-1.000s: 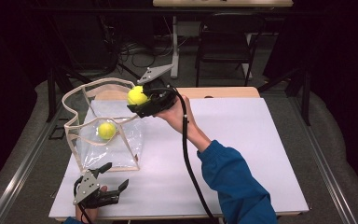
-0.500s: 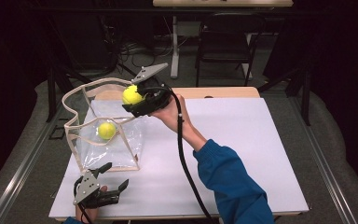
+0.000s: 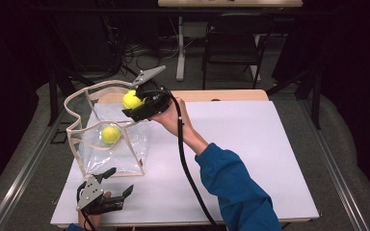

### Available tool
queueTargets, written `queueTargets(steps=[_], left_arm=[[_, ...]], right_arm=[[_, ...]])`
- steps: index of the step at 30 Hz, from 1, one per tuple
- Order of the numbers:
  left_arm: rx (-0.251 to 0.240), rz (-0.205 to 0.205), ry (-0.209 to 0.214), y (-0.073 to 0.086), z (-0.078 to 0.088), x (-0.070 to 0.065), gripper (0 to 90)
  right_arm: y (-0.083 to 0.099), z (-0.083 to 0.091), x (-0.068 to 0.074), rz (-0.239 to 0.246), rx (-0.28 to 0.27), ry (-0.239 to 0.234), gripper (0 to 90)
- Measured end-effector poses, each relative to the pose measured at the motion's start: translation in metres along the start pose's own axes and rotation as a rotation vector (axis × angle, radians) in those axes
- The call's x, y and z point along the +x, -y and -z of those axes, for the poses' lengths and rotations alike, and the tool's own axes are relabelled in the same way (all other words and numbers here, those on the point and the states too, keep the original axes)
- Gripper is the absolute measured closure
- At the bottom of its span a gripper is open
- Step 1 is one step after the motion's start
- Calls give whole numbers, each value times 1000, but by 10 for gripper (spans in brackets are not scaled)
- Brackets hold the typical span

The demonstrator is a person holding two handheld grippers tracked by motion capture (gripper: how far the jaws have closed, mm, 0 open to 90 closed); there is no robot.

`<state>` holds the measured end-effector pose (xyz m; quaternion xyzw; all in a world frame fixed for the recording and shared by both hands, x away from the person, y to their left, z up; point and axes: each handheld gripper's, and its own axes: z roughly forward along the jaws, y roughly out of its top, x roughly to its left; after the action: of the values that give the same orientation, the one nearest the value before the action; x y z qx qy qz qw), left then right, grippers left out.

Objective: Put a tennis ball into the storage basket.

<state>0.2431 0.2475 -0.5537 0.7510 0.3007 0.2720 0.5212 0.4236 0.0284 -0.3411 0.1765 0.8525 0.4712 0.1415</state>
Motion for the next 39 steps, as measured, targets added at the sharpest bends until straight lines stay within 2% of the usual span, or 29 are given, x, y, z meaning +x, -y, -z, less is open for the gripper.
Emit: queueTargets(steps=[11, 22, 39], left_arm=[[-6, 1, 2, -1, 0, 0, 158], [-7, 2, 3, -1, 0, 1, 158], [-9, 1, 5, -1, 1, 1, 158]], right_arm=[[-4, -17, 0, -10, 53, 2, 263], [-4, -26, -4, -20, 74, 7, 262], [-7, -41, -6, -35, 183, 17, 259]])
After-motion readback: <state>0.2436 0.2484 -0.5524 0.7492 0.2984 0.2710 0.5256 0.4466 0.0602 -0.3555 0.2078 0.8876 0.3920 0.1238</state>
